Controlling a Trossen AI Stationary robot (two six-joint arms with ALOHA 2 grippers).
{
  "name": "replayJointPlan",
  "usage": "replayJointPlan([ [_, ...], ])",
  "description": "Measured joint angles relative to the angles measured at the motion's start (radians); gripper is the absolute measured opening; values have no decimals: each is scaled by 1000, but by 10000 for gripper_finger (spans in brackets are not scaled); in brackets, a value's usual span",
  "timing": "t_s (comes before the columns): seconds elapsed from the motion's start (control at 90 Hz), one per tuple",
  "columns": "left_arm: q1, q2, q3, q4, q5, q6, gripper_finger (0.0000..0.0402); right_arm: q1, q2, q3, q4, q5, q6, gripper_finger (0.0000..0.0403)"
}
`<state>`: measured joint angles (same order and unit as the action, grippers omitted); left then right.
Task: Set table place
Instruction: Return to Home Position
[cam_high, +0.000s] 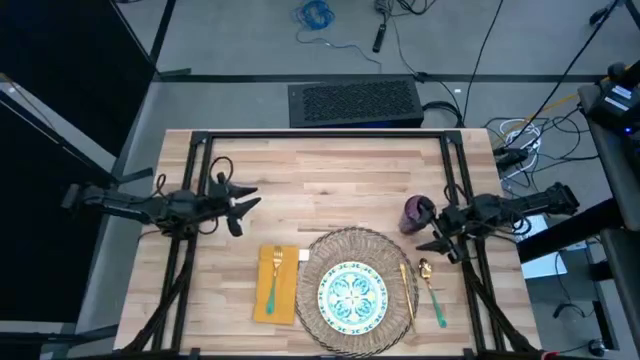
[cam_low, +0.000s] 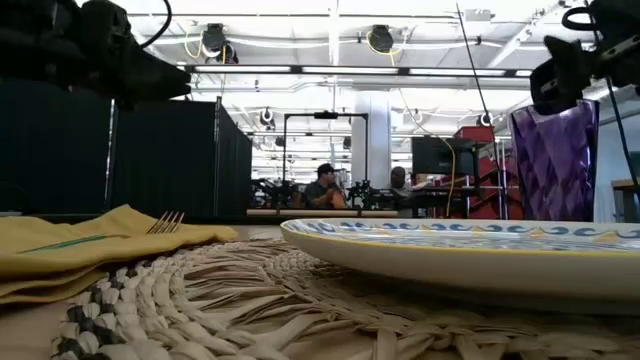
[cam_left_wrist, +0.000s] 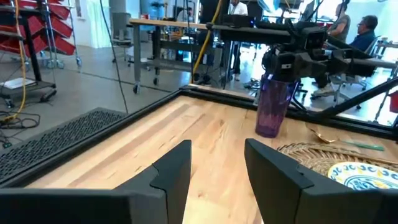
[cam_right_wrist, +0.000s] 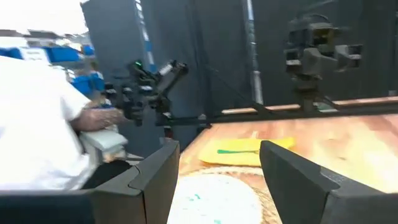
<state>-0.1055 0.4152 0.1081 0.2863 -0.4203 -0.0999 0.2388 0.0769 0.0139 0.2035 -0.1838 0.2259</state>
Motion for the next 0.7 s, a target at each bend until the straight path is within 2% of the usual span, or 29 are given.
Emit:
replayJointPlan([
  [0.122,0,0,0,0,0,0,136,58,0,0,33,12,0,210],
  [0.422,0,0,0,0,0,0,136,262,3,0,33,235,8,210],
  [0.7,0,0,0,0,4,0,136,426,3,0,97,239,-124,210],
])
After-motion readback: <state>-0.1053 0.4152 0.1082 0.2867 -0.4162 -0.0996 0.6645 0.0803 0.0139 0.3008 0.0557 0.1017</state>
